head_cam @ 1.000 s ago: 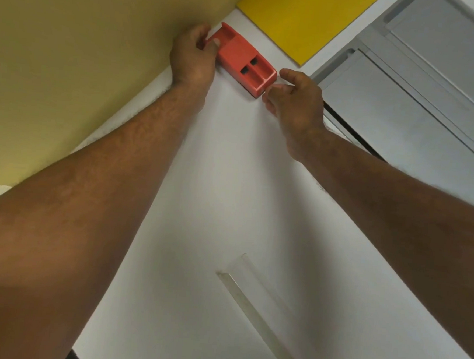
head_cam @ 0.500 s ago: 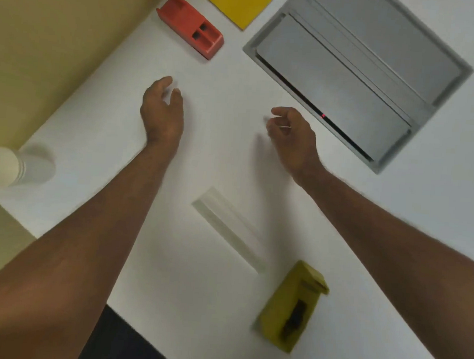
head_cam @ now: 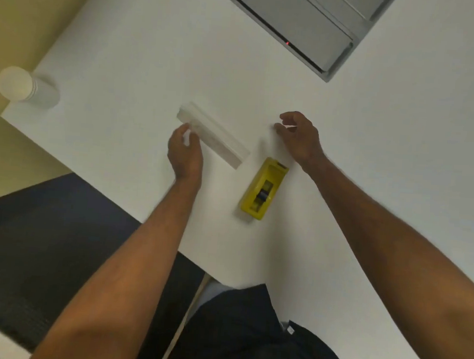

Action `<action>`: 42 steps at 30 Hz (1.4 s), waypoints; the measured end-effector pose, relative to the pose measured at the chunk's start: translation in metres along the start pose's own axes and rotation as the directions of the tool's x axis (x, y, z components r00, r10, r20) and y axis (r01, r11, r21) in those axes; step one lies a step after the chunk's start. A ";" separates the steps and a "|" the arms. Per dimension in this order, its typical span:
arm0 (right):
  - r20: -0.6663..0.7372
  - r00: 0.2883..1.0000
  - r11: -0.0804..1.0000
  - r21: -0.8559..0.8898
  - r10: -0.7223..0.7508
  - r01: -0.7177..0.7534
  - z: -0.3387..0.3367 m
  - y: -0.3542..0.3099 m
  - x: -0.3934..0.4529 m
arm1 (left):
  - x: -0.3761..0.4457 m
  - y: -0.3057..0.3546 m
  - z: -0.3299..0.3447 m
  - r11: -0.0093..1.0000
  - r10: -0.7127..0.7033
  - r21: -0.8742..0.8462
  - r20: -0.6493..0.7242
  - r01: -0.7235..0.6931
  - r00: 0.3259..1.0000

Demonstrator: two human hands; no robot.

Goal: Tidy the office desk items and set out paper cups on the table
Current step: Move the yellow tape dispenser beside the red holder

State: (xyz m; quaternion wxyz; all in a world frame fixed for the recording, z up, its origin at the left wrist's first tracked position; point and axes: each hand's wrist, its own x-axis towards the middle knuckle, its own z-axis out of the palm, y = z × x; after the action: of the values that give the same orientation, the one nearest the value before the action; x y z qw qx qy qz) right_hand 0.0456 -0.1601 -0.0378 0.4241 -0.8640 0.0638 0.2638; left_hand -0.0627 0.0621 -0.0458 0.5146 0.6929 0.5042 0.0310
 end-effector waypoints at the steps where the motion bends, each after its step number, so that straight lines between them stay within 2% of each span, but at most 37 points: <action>1: 0.003 1.000 1.000 0.007 -0.003 0.003 -0.001 0.004 -0.008 | -0.018 -0.008 0.002 0.999 -0.037 -0.015 0.017 0.037 0.999; 4: 0.024 1.000 1.000 0.011 -0.013 0.012 0.000 0.017 -0.029 | -0.067 -0.031 0.007 0.993 -0.114 -0.033 0.054 0.116 0.992; 8: 0.053 0.998 0.999 -0.017 -0.033 0.034 0.001 0.028 -0.046 | -0.114 -0.052 0.016 0.987 -0.139 -0.069 0.095 0.146 0.986; 16: 0.134 0.991 0.996 -0.079 -0.030 0.041 0.009 0.056 -0.066 | -0.156 -0.077 0.034 0.941 -0.285 -0.137 0.177 0.310 0.942; 19: 0.150 0.987 0.991 -0.119 -0.049 0.068 0.011 0.064 -0.068 | -0.159 -0.081 0.039 0.908 -0.353 -0.156 0.219 0.389 0.910; 23: 0.161 0.984 0.985 -0.141 -0.075 0.098 0.012 0.069 -0.070 | -0.160 -0.081 0.046 0.809 -0.457 -0.259 0.286 0.527 0.842; 32: 0.101 0.986 0.973 -0.177 -0.132 0.148 0.006 0.076 -0.084 | -0.167 -0.083 0.048 0.796 -0.481 -0.305 0.205 0.522 0.853; 37: 0.011 0.994 0.988 -0.107 -0.109 0.109 0.003 0.077 -0.105 | -0.172 -0.079 0.033 0.814 -0.426 -0.329 0.222 0.479 0.877; 42: -0.055 0.996 0.998 -0.002 -0.067 0.067 0.001 0.061 -0.114 | -0.153 -0.045 0.007 0.835 -0.315 -0.382 0.258 0.396 0.913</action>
State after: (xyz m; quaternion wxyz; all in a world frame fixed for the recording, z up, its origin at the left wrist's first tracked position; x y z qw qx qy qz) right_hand -0.0721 -0.2110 -0.0231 0.4310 -0.8726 0.0465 0.2253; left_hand -0.1636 -0.0560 -0.0100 0.6942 0.4571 0.5556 -0.0205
